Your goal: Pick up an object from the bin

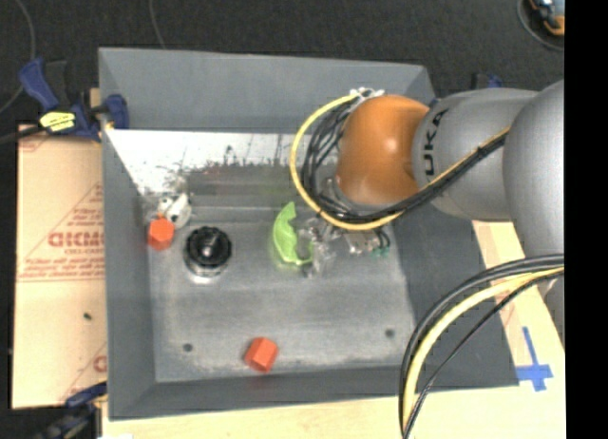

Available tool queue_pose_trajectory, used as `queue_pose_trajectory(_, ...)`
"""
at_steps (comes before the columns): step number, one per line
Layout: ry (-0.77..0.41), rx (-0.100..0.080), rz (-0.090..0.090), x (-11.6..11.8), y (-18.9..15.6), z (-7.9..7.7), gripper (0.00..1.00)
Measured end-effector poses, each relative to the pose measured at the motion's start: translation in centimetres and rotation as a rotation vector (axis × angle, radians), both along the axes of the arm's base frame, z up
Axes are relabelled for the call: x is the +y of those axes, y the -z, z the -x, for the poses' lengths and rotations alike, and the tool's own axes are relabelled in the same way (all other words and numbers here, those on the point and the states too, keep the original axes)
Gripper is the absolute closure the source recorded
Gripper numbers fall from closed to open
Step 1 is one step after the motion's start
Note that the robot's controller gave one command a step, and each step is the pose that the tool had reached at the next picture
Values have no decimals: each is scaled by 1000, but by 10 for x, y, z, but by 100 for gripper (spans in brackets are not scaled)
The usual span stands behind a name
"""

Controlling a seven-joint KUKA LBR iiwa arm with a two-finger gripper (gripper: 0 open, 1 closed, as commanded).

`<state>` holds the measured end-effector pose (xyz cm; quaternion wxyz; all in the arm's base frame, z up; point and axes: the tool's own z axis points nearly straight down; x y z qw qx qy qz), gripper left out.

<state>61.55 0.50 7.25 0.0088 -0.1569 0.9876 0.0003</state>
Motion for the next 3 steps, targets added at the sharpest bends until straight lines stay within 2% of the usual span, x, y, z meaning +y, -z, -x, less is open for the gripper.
queue_pose_trajectory(1, -8, -13, 0, 2, -63, -11, 100)
queue_pose_trajectory(2, -20, -9, 0, 8, -71, -11, 100)
queue_pose_trajectory(3, -22, -18, 1, 11, -161, -15, 100)
